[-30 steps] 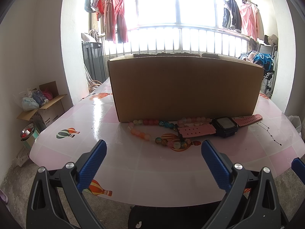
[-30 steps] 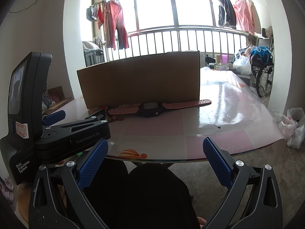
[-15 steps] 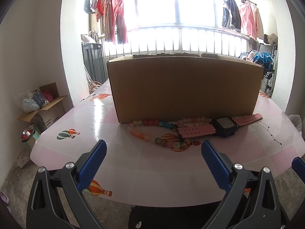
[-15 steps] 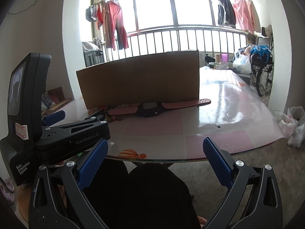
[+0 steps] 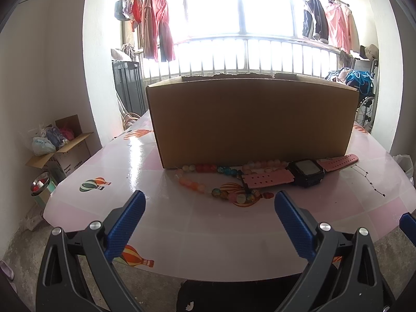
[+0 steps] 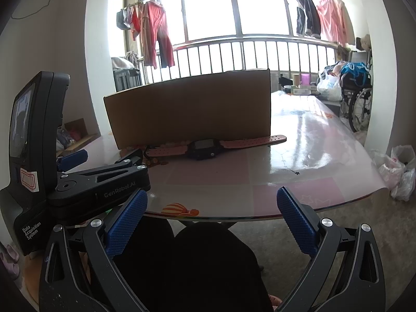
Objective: Organize jewelry
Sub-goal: 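Move the left tool to the pink-strapped watch while the right tool approaches its strap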
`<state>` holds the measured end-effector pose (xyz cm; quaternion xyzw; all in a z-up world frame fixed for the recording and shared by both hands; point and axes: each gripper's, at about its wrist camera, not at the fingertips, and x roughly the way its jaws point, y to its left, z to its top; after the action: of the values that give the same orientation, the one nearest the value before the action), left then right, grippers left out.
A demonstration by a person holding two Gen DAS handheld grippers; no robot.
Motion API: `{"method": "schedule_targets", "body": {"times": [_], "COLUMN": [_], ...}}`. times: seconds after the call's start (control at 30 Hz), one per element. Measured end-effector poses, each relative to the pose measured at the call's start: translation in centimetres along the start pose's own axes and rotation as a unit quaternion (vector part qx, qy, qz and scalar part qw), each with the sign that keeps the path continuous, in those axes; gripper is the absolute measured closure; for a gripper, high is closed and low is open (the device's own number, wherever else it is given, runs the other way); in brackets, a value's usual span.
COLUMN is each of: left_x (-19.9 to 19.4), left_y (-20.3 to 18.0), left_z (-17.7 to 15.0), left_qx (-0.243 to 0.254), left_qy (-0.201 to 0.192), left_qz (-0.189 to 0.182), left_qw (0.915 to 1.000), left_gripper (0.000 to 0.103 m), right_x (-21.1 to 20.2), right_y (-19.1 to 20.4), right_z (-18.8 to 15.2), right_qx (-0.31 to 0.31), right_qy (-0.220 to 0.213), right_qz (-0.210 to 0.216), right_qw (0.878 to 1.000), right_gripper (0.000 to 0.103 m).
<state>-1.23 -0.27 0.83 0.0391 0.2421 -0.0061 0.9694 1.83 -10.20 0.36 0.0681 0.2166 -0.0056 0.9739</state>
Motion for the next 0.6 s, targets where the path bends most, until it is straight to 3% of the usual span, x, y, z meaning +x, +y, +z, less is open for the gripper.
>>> {"method": "schedule_targets", "body": {"times": [0.2,0.33,0.4,0.47,0.53,0.6], "left_x": [0.1,0.3,0.7,1.2,1.7,2.5], "left_y": [0.0,0.2,0.0,-1.0,-2.2,-3.3], "left_z": [0.1,0.7,1.5,2.3,3.0,3.7], "left_qx": [0.002,0.005,0.021,0.067,0.120,0.159], "left_qy": [0.006,0.011,0.010,0.009,0.016,0.033], "left_qz": [-0.012,-0.072,-0.112,-0.136,-0.164,-0.191], "left_qw": [0.9999,0.9973,0.9934,0.9884,0.9790,0.9679], "left_gripper": [0.006,0.007,0.008,0.012,0.022,0.026], "right_x": [0.0,-0.1,0.3,1.0,1.7,2.3], "right_y": [-0.3,-1.5,-1.9,-2.2,-2.6,-3.5], "right_z": [0.2,0.9,1.5,2.2,3.2,4.4], "right_qx": [0.006,0.031,0.030,0.020,0.016,0.025], "right_qy": [0.006,0.006,0.008,0.010,0.018,0.027], "right_qz": [0.002,0.018,0.013,0.003,0.005,0.014], "right_qw": [1.000,0.999,0.999,1.000,1.000,0.999], "right_gripper": [0.007,0.007,0.007,0.007,0.007,0.009]}}
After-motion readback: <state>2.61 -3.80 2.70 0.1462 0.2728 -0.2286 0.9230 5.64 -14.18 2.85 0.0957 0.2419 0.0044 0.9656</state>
